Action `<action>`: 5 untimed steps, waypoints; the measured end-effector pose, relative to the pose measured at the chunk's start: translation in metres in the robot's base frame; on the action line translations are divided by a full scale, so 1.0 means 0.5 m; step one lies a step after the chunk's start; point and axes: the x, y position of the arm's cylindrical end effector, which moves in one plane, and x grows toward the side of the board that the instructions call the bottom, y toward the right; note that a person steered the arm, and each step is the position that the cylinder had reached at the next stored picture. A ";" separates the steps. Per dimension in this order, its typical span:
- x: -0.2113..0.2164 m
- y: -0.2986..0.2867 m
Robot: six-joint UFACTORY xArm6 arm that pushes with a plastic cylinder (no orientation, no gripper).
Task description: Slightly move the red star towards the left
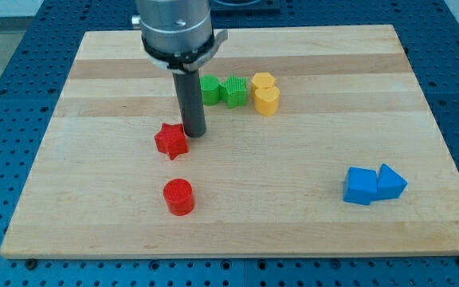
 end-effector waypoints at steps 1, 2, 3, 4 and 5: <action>0.041 -0.003; 0.060 0.020; 0.084 0.036; 0.107 -0.070; 0.120 -0.153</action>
